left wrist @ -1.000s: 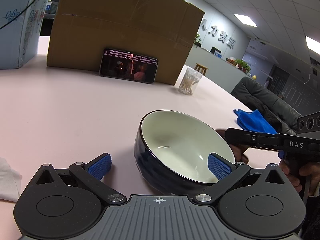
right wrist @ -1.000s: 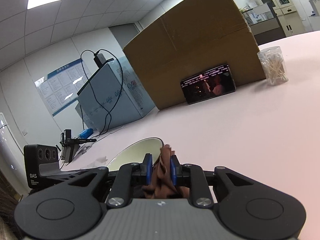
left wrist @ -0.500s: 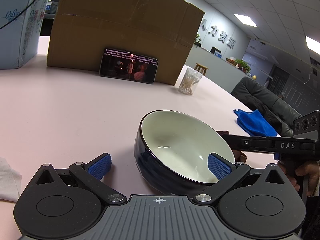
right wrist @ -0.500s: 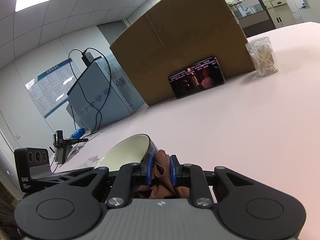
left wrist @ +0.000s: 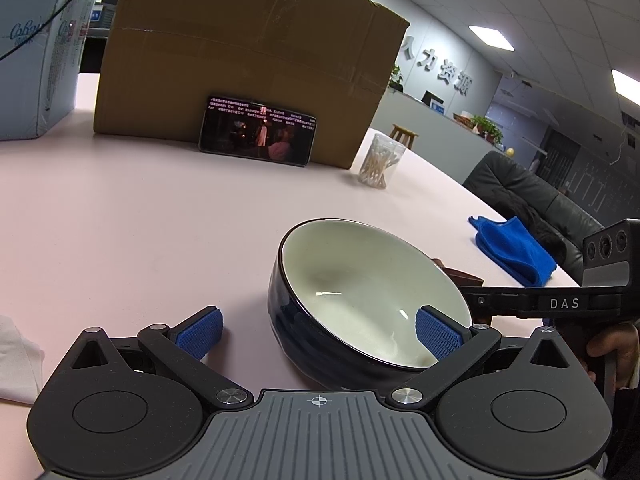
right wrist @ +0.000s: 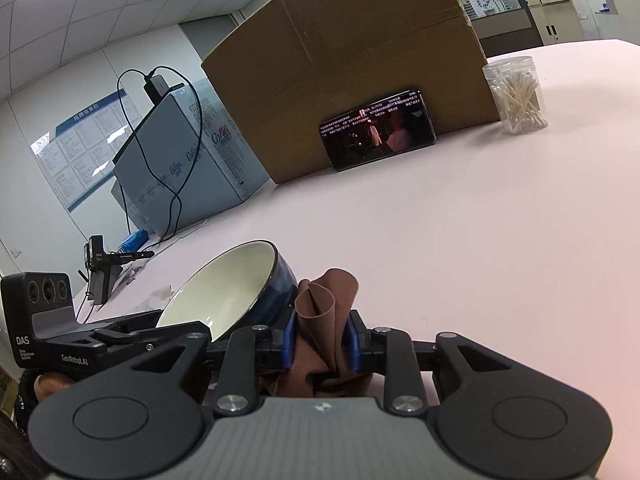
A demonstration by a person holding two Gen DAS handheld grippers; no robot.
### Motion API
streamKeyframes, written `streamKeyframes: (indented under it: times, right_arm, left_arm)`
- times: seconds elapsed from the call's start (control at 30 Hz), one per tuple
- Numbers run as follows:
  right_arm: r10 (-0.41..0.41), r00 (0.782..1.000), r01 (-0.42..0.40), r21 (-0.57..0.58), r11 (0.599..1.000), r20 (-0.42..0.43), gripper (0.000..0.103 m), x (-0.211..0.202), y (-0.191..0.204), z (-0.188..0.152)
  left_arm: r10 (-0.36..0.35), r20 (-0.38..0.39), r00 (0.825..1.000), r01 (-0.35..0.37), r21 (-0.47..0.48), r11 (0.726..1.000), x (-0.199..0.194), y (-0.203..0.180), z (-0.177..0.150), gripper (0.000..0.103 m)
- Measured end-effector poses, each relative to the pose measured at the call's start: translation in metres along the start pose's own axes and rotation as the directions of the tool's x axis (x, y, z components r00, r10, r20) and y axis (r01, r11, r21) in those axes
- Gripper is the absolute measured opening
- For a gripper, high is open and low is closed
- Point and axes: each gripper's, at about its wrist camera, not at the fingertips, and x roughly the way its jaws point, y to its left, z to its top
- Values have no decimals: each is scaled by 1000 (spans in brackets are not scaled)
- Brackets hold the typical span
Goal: Clean bowl
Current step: 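Rub the brown cloth along the bowl's outer wall with the right tool while the left tool holds the rim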
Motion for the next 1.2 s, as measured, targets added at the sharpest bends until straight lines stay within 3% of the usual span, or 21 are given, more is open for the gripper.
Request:
streamKeyframes:
  times: [0.3,0.33,0.4,0.43,0.77,1.2]
  right_arm:
    - [-1,999,-4,-107,994,-50,38,-6,13,-4]
    - [2,998,-10,-131,991,-56,37,-7,17,-6]
    - [14,998,-26,-180,983,-68,21,-10,25,-10]
    - [22,997,-37,-202,979,-73,19,-12,29,-11]
    - [81,994,-93,-198,976,-67,18,-27,52,-20]
    - [115,989,-135,-244,960,-92,18,-16,92,-34]
  left_arm:
    - [2,0,1000,-2,0,1000,0,-1,-1,103]
    - [3,-1,1000,-3,-1,1000,0,-1,-1,103]
    - [3,-1,1000,-3,-1,1000,0,-1,-1,103]
    - [5,-2,1000,-5,-1,1000,0,-1,-1,103]
    - [6,-5,1000,-6,-3,1000,2,-1,0,103]
    - [6,-5,1000,-6,-4,1000,5,4,1,103]
